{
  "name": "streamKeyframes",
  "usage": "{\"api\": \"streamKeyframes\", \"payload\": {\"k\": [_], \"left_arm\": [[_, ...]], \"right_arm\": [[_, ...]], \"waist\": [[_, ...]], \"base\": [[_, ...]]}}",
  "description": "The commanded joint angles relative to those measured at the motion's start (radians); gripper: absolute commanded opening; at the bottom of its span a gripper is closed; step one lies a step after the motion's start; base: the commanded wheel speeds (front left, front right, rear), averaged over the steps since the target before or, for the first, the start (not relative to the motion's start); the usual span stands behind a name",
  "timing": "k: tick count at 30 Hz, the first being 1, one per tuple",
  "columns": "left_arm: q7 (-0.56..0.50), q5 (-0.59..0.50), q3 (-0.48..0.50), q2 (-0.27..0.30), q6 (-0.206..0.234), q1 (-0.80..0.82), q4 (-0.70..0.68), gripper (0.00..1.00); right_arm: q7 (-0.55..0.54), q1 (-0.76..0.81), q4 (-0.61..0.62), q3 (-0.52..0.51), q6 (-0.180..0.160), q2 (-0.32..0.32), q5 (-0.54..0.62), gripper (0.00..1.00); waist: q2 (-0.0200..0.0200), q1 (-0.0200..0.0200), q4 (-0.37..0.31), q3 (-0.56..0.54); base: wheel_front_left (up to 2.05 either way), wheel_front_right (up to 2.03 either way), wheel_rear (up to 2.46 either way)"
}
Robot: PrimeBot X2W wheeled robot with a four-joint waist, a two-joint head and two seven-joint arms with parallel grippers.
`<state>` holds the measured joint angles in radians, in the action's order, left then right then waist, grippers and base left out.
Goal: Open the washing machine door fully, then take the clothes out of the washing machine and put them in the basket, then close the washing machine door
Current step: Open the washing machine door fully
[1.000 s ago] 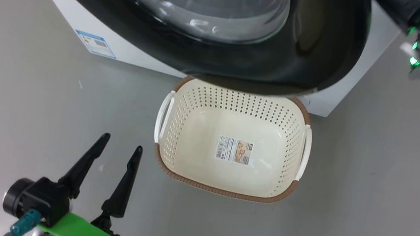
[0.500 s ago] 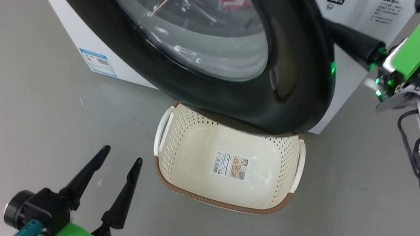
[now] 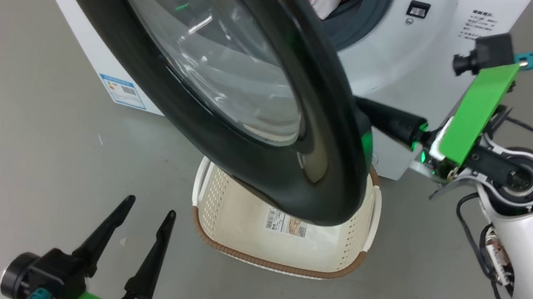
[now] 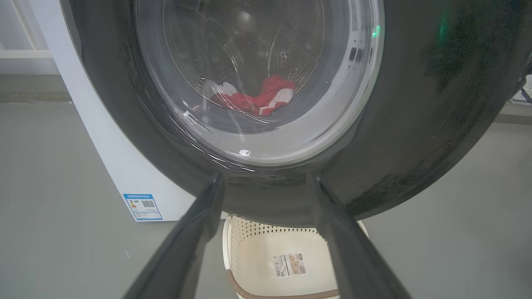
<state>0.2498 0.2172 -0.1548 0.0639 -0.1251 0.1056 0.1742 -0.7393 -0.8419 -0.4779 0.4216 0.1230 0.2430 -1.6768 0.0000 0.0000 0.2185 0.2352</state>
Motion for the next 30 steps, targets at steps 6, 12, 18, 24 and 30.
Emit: {"api": "streamKeyframes", "payload": {"k": [6, 12, 18, 24, 30], "left_arm": [[0.012, -0.01, 0.039, 0.01, -0.006, 0.001, -0.027, 1.0], [0.012, -0.01, 0.044, 0.009, -0.006, 0.001, -0.03, 1.0], [0.012, -0.011, 0.044, 0.009, -0.006, -0.003, -0.031, 1.0], [0.012, -0.006, 0.048, 0.009, -0.006, -0.002, -0.031, 1.0], [0.012, 0.001, 0.056, 0.014, -0.006, -0.006, -0.026, 1.0]], "right_arm": [[-0.027, 0.067, 0.091, 0.032, 0.008, -0.031, -0.013, 0.0], [-0.033, 0.1, 0.129, 0.053, 0.008, -0.049, -0.01, 0.0], [-0.026, 0.113, 0.137, 0.057, 0.008, -0.055, -0.002, 0.0], [0.018, 0.128, 0.149, 0.037, 0.008, -0.047, 0.025, 0.29], [0.066, 0.167, 0.157, 0.022, 0.008, -0.032, 0.063, 1.0]], "waist": [[0.0, 0.0, -0.004, -0.002], [0.0, 0.0, -0.007, -0.004], [0.0, 0.0, -0.007, -0.01], [0.0, 0.0, -0.011, -0.015], [0.0, 0.0, -0.028, -0.026]], "base": [[0.0, 0.0, 0.0], [0.0, 0.0, 0.0], [0.0, 0.0, 0.0], [0.0, 0.0, 0.0], [0.0, 0.0, 0.0]]}}
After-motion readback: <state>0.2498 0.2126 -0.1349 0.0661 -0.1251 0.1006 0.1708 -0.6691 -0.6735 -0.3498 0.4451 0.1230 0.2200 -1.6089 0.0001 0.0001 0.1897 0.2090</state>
